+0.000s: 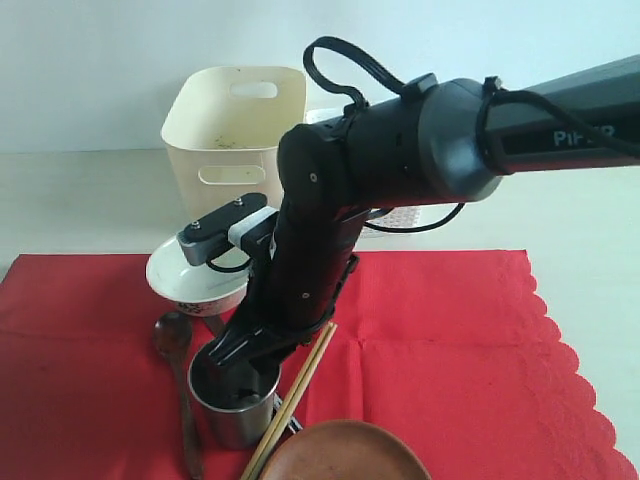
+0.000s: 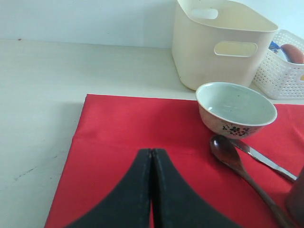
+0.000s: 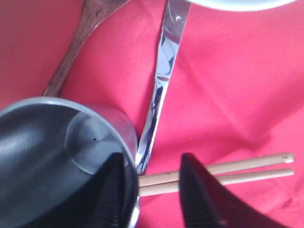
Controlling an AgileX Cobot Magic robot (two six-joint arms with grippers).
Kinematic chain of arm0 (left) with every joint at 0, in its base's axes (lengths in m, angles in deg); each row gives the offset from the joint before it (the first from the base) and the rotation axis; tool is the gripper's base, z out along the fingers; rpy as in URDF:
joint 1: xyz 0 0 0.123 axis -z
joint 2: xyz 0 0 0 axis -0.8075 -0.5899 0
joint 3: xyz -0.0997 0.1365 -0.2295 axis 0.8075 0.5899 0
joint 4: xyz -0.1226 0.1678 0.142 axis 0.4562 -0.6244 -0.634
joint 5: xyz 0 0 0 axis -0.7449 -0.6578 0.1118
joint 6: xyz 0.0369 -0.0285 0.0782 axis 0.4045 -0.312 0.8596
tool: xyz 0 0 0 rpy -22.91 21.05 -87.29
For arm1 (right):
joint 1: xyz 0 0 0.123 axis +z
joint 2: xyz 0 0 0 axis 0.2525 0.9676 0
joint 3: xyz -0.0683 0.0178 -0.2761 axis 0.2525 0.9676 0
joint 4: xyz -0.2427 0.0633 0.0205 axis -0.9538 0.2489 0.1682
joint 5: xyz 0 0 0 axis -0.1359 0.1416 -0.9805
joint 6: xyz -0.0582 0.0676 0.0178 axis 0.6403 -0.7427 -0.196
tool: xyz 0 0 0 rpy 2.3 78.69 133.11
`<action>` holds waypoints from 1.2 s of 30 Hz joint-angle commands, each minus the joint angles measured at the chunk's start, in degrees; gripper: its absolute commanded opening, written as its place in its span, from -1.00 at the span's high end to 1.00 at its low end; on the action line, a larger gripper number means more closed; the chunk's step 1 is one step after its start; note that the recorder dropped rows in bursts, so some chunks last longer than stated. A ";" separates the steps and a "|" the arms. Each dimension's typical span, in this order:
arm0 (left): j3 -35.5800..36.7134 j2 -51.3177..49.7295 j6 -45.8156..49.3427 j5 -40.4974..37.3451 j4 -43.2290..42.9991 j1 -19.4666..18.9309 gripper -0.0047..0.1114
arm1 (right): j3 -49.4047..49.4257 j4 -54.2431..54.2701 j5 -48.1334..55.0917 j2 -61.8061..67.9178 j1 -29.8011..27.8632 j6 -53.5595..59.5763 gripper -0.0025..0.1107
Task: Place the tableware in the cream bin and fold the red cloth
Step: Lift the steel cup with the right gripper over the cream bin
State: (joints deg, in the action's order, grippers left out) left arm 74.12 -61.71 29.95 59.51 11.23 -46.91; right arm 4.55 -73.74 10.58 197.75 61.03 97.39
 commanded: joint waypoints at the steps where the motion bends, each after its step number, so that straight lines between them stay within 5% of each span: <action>1: 0.12 0.29 -0.35 0.52 0.13 -0.20 0.92 | -0.46 0.27 0.23 0.40 0.19 -0.22 0.74; 4: 0.12 0.29 -0.35 0.52 0.13 -0.20 0.92 | -0.46 0.27 -0.28 0.12 0.19 -0.49 0.96; 14: 0.12 0.29 -0.35 0.52 0.13 -0.20 0.92 | -0.46 -0.18 -2.26 -10.12 0.19 -3.27 0.96; 36: 0.12 0.29 -0.35 0.52 0.13 -0.20 0.92 | -0.46 -0.29 -36.20 -17.37 -9.63 -3.17 0.96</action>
State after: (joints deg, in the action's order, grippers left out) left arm 74.12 -61.71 29.95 59.51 11.23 -46.91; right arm 4.46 -73.72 -19.64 179.77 52.95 94.04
